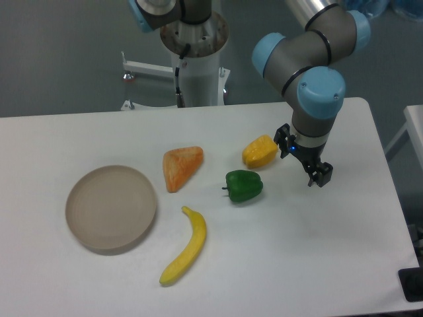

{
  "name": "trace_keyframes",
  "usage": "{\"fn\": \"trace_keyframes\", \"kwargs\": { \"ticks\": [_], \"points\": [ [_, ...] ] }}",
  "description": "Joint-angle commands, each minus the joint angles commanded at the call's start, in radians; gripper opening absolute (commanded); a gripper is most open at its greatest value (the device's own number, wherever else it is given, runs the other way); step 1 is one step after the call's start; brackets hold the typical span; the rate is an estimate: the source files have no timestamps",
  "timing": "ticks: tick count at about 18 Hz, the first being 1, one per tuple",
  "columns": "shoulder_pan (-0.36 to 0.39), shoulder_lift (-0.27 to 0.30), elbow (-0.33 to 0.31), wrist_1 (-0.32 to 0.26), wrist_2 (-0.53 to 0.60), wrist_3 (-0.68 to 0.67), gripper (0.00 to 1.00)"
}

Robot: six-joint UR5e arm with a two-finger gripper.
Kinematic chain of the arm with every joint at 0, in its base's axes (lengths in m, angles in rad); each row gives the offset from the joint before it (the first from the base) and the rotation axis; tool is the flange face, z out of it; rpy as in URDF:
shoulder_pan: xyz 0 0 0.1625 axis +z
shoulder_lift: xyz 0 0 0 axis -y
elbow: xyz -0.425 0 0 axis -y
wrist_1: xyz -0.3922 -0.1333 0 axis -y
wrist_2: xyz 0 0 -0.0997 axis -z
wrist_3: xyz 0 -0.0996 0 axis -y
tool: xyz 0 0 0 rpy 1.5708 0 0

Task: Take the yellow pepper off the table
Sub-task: 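Move the open gripper over the yellow pepper and lower onto it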

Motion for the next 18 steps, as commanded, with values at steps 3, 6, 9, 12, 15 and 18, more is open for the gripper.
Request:
{"fn": "trace_keyframes", "kwargs": {
  "ticks": [3, 6, 9, 12, 15, 18],
  "points": [
    [0.000, 0.000, 0.000, 0.000, 0.000, 0.000, 1.00],
    [-0.002, 0.000, -0.002, 0.000, 0.002, 0.000, 1.00],
    [-0.002, 0.008, -0.018, 0.002, 0.002, -0.002, 1.00],
    [0.014, 0.072, -0.107, 0.008, -0.011, -0.002, 1.00],
    [0.044, 0.120, -0.185, 0.021, -0.011, 0.018, 1.00],
    [0.052, 0.150, -0.254, 0.023, -0.009, 0.066, 1.00]
  ]
}}
